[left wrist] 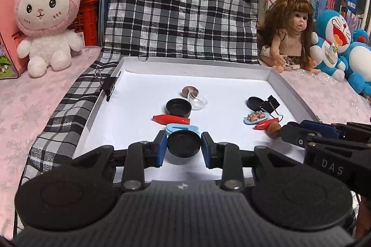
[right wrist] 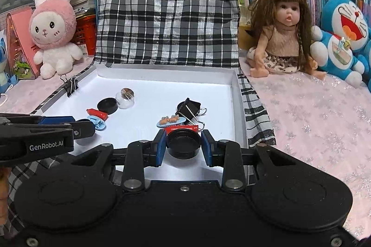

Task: Organize rigid objects
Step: 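Carry both black lids into the box with the left and right tools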

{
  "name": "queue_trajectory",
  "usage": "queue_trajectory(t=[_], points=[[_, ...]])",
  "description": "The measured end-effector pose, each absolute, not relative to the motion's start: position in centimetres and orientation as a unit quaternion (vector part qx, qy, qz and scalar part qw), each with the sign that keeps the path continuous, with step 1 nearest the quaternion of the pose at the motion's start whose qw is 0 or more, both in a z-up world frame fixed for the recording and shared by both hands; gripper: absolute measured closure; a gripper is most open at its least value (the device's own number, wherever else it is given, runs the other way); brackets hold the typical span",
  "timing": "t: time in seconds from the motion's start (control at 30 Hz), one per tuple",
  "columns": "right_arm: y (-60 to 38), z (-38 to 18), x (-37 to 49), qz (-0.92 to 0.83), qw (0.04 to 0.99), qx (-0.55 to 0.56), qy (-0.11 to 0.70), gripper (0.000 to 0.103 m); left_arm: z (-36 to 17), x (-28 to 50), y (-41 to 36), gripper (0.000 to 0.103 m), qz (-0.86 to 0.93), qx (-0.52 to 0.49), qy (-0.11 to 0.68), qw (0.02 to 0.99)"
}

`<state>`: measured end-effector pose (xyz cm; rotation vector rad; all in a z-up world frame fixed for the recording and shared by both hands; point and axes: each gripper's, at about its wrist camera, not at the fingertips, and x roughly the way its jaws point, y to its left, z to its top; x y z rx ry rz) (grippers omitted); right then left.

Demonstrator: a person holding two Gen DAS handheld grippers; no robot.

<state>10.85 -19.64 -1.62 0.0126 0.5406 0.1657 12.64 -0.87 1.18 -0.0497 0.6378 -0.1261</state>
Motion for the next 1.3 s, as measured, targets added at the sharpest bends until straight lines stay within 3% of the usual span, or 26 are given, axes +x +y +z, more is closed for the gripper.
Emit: queue_trajectory(t=[1.3], points=[[-19.5, -2.6, 14.0, 0.082, 0.947, 0.026, 0.309, 0.072, 0.0, 15.2, -1.1, 0.062, -0.05, -0.015, 0.32, 0.946]])
